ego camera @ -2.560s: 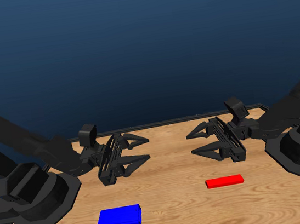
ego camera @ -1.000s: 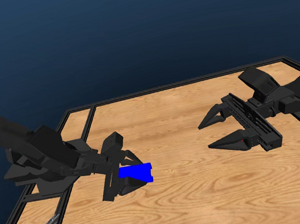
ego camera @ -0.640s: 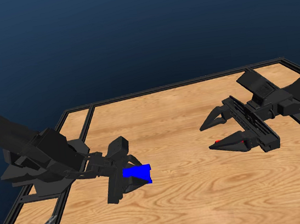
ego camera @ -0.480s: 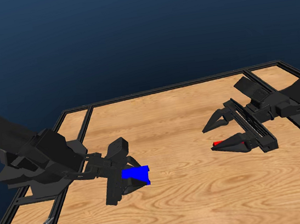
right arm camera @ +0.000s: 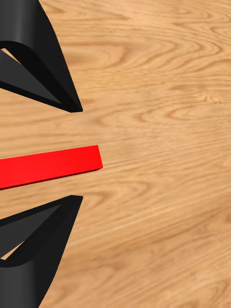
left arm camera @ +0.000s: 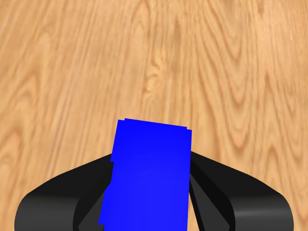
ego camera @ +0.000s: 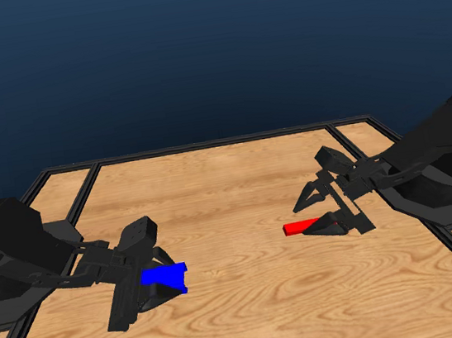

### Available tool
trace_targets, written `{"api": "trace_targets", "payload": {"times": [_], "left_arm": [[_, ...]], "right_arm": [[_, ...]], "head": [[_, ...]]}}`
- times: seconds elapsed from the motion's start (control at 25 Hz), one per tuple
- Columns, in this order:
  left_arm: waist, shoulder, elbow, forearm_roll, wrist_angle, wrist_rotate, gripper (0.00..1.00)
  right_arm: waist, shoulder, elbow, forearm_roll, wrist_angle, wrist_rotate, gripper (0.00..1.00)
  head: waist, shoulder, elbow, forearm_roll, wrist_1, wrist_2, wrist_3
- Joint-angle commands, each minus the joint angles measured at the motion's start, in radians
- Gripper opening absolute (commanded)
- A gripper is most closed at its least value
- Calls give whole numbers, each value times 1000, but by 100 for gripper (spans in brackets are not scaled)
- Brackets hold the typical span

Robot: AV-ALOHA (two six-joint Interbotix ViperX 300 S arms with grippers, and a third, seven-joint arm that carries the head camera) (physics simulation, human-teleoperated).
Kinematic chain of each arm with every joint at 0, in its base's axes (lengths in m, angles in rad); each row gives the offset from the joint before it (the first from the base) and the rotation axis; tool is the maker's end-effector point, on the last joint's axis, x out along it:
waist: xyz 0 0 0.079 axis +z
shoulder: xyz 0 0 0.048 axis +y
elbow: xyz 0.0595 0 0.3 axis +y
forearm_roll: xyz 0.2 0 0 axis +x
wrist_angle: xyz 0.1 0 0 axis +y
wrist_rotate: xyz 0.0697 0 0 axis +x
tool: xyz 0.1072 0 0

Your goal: Insert peg into socket

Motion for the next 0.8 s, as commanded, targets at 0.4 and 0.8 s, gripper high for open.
{"api": "trace_targets", "payload": {"times": [0.4, 0.8], "left_arm": [[-15, -1, -67, 138, 311, -135, 0], [1, -14, -56, 213, 264, -238, 0]], "right_arm": [[8, 59, 73, 22, 36, 61, 100], [5, 63, 99, 137, -85, -83, 0]], "head": [[-52, 23, -20, -19, -9, -29, -26], [-51, 15, -21, -16, -10, -27, 0]]}}
